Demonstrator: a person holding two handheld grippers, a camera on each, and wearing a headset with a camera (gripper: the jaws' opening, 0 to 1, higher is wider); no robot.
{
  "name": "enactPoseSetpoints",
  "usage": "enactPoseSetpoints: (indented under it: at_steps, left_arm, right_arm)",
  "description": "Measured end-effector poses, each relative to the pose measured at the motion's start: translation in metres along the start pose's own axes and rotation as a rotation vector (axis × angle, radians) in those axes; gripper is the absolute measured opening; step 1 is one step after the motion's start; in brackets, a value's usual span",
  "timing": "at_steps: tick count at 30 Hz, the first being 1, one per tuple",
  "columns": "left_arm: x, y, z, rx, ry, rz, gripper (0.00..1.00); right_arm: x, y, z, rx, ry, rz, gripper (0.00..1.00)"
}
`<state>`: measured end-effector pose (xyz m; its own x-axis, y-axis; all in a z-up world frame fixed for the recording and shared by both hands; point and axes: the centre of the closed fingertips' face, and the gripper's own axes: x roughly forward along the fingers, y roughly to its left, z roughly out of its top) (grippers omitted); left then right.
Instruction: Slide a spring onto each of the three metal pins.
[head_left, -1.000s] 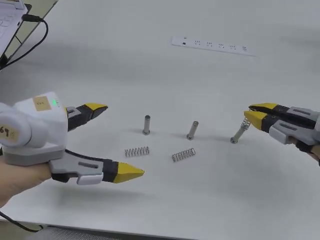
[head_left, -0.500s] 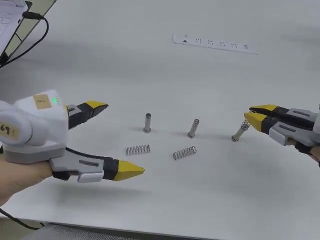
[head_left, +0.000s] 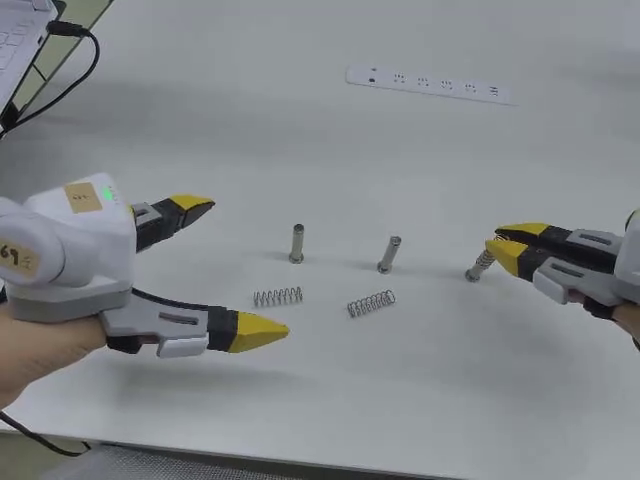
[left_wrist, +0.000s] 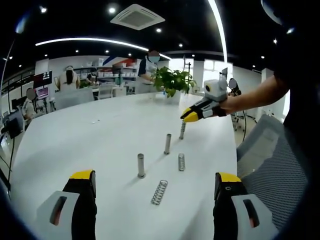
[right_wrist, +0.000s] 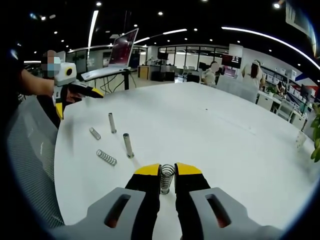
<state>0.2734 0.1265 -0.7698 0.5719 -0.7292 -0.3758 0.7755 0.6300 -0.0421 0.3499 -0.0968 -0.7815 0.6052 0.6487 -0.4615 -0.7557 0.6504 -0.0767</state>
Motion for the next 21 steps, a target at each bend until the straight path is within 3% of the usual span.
enactPoseSetpoints:
  at_steps: [21]
  left_arm:
    - [0.003, -0.003, 0.002, -0.005, -0.002, -0.016, 0.96]
  right_arm:
    - [0.010, 0.004, -0.017, 0.002, 0.060, 0.027, 0.09]
